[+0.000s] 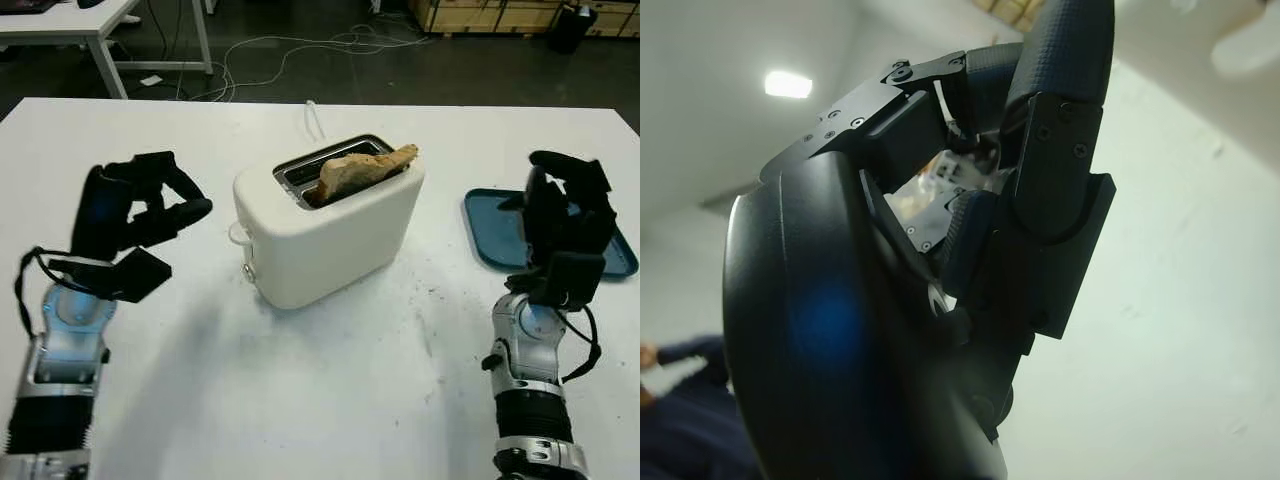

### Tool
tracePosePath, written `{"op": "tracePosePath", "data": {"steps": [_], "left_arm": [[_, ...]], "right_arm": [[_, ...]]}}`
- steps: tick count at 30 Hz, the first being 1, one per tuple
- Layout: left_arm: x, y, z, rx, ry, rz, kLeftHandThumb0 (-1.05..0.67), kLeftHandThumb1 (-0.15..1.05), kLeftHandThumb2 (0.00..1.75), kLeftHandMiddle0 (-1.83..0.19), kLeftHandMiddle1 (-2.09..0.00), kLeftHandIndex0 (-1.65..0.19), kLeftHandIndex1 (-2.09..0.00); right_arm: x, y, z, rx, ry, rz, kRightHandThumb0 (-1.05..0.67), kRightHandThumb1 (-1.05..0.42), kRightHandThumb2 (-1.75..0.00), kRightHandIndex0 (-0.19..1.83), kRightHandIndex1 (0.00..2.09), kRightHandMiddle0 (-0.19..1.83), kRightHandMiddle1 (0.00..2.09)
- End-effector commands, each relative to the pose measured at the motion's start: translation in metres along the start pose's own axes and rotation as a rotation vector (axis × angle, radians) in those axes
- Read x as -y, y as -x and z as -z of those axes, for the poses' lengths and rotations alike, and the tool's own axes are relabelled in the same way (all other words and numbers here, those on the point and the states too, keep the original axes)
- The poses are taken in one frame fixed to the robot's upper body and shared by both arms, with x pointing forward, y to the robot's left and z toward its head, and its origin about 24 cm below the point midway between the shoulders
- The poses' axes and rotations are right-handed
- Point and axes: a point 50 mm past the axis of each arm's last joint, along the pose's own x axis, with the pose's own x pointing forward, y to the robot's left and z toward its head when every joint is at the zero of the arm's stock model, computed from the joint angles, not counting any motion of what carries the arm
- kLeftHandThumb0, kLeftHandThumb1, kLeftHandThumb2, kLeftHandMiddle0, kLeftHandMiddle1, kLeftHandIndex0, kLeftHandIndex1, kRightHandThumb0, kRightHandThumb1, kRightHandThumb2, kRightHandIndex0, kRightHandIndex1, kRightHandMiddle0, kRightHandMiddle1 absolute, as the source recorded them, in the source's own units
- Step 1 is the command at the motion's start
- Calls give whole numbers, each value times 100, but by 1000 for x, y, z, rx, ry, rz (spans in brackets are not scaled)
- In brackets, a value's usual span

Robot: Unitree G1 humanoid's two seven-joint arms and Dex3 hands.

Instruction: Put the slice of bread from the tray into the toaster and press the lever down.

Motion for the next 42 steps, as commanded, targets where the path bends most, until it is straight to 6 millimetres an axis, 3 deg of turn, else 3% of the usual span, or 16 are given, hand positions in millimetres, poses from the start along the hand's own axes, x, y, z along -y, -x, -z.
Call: {"op": "tracePosePath", "data": {"steps": [1,7,12,16,19,24,26,31,36,42], "left_arm": [[-10,-7,-5,39,-36,36,-83,92,21,-113,-157,-109,-60],[-15,-13,-13,51,-166,199,-79,92,11,-115,-136,-111,-34],[-12,-18,-18,89,-225,312,-78,92,6,-118,-129,-114,-20],[-10,-21,-20,116,-260,368,-79,92,2,-120,-117,-117,-10],[-6,-23,-20,142,-284,394,-78,92,3,-123,-120,-117,-7],[1,-25,-22,187,-295,425,-74,92,1,-117,-153,-115,-1],[4,-26,-22,200,-289,429,-74,91,0,-114,-156,-116,-1],[10,-26,-20,216,-270,434,-78,89,0,-120,-122,-122,-2],[12,-26,-19,230,-267,448,-79,90,0,-119,-127,-123,-2],[13,-25,-21,240,-280,469,-79,89,0,-120,-127,-123,-1]], "right_arm": [[-1,3,5,-29,33,-45,-62,-92,-21,82,175,78,138],[-9,5,7,-93,56,-217,-63,-92,-19,84,164,96,101],[-11,1,3,-76,78,-272,-62,-92,-21,83,157,99,94],[-12,0,1,-70,80,-282,-60,-92,-21,87,148,109,74],[-12,-1,1,-80,83,-281,-58,-92,-23,87,148,110,72],[-12,-2,1,-70,84,-273,-57,-92,-22,85,151,109,73],[-11,-1,2,-76,84,-272,-58,-92,-22,84,152,108,72],[-11,-1,2,-85,75,-271,-59,-92,-22,85,151,108,76],[-12,-1,1,-84,78,-269,-59,-92,-22,84,153,103,86],[-11,-2,1,-78,79,-263,-59,-92,-21,83,156,104,83]]}}
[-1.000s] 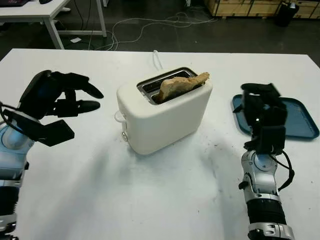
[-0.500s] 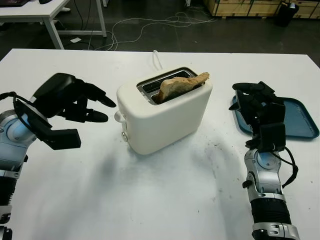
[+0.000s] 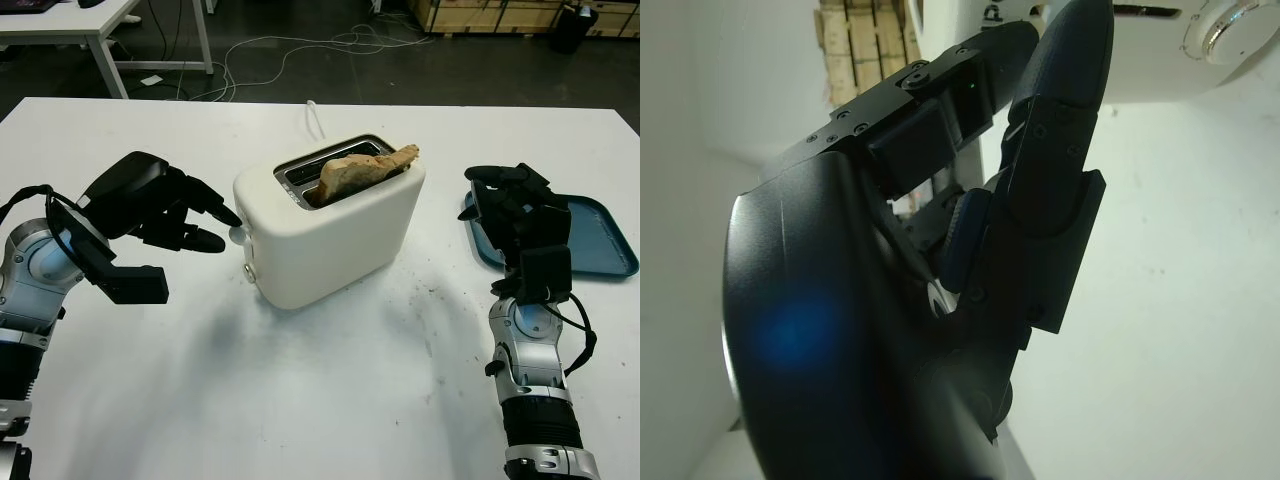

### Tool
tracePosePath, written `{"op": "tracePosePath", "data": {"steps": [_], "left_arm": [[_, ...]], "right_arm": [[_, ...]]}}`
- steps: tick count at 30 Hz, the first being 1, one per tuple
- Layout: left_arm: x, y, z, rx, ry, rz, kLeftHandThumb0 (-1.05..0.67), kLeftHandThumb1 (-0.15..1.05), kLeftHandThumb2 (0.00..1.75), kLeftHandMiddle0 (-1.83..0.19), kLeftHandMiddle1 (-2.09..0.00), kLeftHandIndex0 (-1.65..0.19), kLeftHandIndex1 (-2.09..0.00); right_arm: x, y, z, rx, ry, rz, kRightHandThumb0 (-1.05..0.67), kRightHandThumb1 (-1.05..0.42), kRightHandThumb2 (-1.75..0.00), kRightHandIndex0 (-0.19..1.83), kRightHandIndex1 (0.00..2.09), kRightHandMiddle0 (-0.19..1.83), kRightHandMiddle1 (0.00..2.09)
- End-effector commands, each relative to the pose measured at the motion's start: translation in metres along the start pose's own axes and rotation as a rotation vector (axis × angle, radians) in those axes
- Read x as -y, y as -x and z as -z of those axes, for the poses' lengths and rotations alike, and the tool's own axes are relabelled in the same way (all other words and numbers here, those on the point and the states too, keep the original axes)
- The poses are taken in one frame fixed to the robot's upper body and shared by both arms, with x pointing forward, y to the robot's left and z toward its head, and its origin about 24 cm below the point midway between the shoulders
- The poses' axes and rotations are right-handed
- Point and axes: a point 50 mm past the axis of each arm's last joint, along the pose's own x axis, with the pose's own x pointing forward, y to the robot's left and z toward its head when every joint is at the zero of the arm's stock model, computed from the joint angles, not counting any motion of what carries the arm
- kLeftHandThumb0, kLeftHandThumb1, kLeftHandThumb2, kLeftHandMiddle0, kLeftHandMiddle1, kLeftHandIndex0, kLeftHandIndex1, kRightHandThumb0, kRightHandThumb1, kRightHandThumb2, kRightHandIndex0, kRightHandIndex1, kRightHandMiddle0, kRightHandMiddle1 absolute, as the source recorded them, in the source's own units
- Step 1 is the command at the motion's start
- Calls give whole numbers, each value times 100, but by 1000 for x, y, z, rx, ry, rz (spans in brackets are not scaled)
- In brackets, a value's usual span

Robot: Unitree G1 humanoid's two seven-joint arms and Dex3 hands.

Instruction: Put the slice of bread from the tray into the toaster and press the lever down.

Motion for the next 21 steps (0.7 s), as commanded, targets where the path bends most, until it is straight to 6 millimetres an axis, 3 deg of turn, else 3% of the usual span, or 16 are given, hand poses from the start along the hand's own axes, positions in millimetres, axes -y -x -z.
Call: {"op": "tracePosePath", "data": {"steps": [1,21], "left_arm": [[-1,-3,-4,20,-18,11,-79,89,0,-120,-127,-123,-1],[6,-1,-5,20,4,39,-78,91,0,-118,-132,-123,0]], "right_arm": [[2,-3,-4,15,8,9,-59,-92,-21,83,156,104,82],[3,-3,-4,36,35,30,-59,-92,-22,86,152,109,74]]}}
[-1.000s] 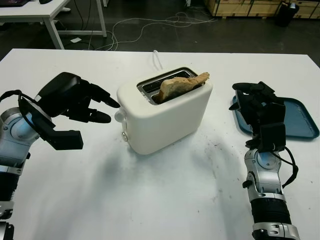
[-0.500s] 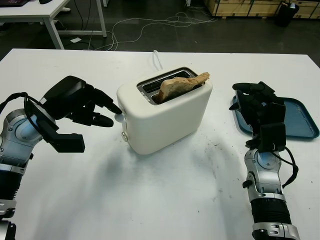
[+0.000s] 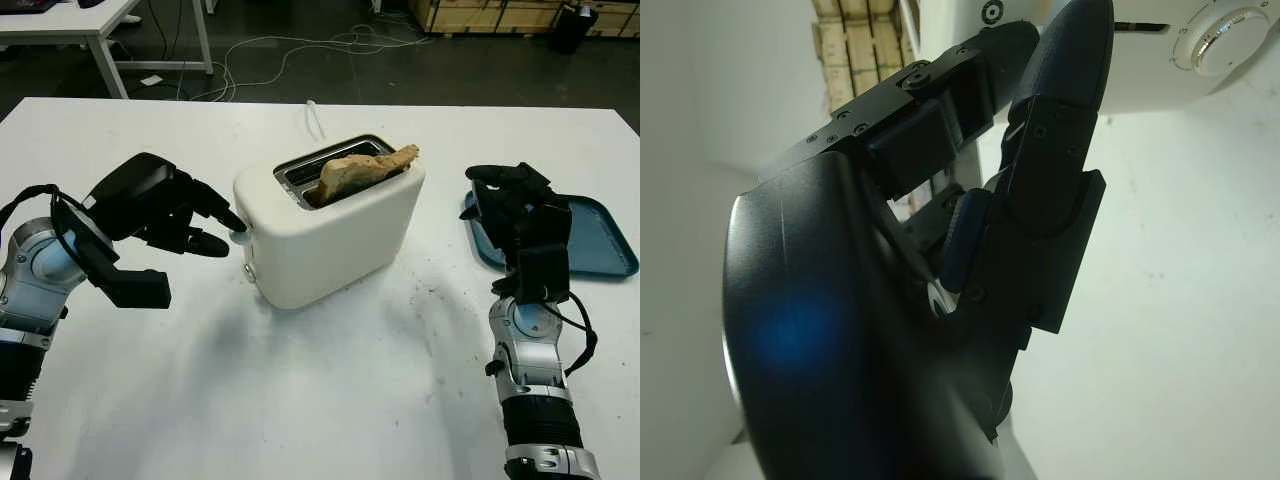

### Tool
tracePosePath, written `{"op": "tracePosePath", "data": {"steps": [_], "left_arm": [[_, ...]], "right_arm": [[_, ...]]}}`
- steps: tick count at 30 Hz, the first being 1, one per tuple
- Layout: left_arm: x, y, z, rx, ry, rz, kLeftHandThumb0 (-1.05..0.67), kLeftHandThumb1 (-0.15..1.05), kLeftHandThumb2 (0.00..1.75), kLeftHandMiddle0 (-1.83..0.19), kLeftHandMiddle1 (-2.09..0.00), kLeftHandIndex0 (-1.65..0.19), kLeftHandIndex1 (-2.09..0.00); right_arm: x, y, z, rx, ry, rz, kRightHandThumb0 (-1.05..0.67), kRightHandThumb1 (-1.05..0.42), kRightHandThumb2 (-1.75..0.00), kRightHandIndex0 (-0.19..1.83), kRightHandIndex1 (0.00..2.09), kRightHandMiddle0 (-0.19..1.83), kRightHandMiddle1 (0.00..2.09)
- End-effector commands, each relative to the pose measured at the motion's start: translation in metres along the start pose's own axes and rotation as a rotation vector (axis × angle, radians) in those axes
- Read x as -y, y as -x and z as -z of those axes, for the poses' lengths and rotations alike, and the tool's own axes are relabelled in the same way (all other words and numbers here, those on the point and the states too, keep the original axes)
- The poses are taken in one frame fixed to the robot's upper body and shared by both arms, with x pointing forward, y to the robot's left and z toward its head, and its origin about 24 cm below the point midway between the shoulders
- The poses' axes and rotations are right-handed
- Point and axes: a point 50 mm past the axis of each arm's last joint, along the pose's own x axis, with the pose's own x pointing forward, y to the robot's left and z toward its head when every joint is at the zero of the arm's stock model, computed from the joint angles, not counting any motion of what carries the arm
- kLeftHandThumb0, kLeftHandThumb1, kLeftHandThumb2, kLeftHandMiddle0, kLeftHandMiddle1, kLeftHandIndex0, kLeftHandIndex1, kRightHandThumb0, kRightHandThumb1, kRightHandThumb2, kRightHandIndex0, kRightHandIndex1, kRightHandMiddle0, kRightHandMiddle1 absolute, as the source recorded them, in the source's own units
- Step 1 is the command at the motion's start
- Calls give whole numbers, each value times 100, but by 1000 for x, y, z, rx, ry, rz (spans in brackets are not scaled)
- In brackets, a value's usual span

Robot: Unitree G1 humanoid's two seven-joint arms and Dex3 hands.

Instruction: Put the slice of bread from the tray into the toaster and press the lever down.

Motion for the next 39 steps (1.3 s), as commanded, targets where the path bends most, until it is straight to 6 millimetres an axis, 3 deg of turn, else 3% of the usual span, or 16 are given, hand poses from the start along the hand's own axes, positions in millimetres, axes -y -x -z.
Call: {"op": "tracePosePath", "data": {"steps": [1,20,24,30,31,34,39], "left_arm": [[5,0,-1,0,10,25,-78,91,0,-118,-132,-123,0],[23,2,-1,-11,-32,80,-78,88,0,-122,-128,-124,0],[27,1,1,-18,-55,90,-79,89,0,-117,-147,-124,0],[37,-4,4,-31,-68,82,-78,90,0,-117,-142,-124,0],[39,-5,5,-38,-99,78,-79,90,0,-117,-153,-125,-1],[57,-13,13,-85,-221,90,-78,88,0,-118,-171,-128,-2],[104,-22,25,-168,-235,164,-78,82,0,-122,-168,-133,-4]], "right_arm": [[3,-3,-4,35,3,15,-59,-92,-22,86,152,109,76],[4,2,-7,107,50,-9,-61,-92,-23,88,143,103,72],[3,3,-9,122,53,-19,-60,-92,-23,88,142,103,71],[3,5,-14,160,35,-44,-59,-92,-24,85,150,100,72],[4,5,-15,169,36,-47,-59,-92,-24,85,153,100,74],[3,7,-23,205,37,-49,-58,-92,-23,86,155,99,75],[3,11,-35,257,44,-56,-57,-92,-23,86,156,109,51]]}}
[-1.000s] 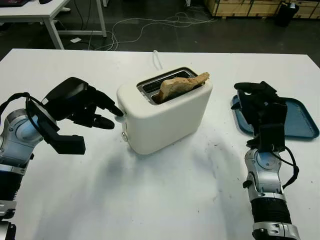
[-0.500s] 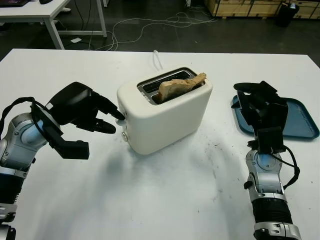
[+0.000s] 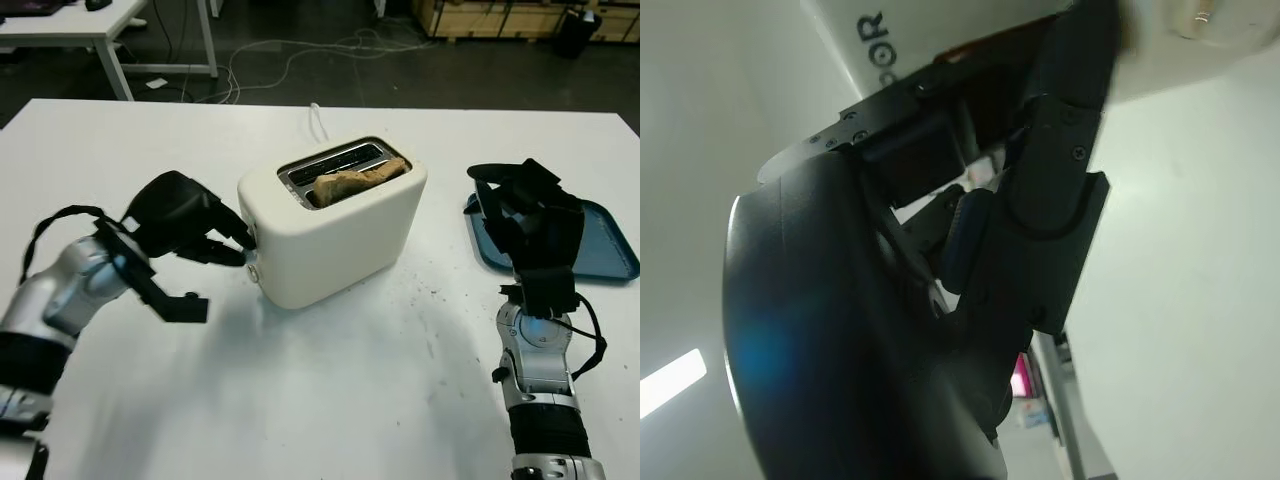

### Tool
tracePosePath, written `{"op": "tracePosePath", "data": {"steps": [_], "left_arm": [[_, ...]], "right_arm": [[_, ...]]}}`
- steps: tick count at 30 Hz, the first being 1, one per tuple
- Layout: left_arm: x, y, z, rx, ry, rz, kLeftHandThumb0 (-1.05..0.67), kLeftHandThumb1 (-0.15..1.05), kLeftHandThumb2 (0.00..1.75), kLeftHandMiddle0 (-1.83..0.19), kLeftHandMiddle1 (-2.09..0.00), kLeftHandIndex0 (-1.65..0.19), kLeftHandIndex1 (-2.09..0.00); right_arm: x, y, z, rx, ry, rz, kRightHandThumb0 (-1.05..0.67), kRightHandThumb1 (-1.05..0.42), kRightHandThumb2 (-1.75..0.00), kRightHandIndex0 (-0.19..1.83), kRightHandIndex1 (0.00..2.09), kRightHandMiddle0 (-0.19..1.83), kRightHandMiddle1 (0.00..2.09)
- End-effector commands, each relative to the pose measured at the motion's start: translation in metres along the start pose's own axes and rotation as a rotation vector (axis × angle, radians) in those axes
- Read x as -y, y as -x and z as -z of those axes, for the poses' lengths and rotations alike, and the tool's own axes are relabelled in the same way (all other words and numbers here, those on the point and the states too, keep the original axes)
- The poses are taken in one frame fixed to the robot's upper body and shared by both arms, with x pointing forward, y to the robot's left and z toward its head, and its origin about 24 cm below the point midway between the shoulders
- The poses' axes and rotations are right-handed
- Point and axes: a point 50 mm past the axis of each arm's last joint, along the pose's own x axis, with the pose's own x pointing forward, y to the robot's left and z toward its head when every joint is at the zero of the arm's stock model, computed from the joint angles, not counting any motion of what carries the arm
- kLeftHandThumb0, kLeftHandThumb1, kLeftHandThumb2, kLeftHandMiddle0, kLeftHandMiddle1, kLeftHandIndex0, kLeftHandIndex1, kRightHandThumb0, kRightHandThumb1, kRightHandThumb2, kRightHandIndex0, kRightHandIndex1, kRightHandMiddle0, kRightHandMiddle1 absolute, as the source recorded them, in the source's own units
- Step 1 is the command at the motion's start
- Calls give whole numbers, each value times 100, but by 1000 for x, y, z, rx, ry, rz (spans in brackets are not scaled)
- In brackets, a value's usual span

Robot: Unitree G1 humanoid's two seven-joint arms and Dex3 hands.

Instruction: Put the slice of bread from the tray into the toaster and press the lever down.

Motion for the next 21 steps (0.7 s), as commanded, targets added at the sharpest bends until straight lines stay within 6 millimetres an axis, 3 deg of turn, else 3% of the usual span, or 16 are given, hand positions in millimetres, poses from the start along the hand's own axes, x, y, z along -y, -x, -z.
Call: {"op": "tracePosePath", "data": {"steps": [1,4,6,9,14,16,18,21], "left_arm": [[60,9,-3,-105,10,223,-77,82,0,-121,-164,-133,-4],[86,10,-13,-162,75,247,-76,84,1,-119,-157,-131,-2],[97,11,-22,-190,138,173,-75,85,1,-120,-154,-130,-2],[108,11,-30,-234,216,35,-74,87,1,-123,-157,-131,-2],[117,10,-36,-269,260,-55,-71,87,1,-121,-164,-130,-2],[120,12,-38,-265,269,-62,-71,87,0,-121,-163,-131,-2],[121,14,-39,-266,272,-62,-71,86,0,-120,-160,-132,-3],[125,16,-39,-284,290,-42,-71,85,0,-123,-154,-132,-3]], "right_arm": [[1,2,-7,40,4,-9,-57,-92,-23,86,156,111,48],[2,3,-10,45,-1,-15,-58,-92,-23,85,157,114,39],[2,3,-11,52,0,-18,-56,-92,-23,84,159,115,35],[1,3,-12,60,2,-21,-55,-92,-22,84,161,118,26],[0,3,-16,77,10,-39,-54,-92,-22,82,163,122,24],[1,4,-17,79,13,-43,-53,-92,-22,81,164,119,33],[1,4,-17,81,9,-46,-52,-92,-21,81,165,106,60],[2,5,-18,89,15,-55,-53,-92,-22,81,164,101,66]]}}
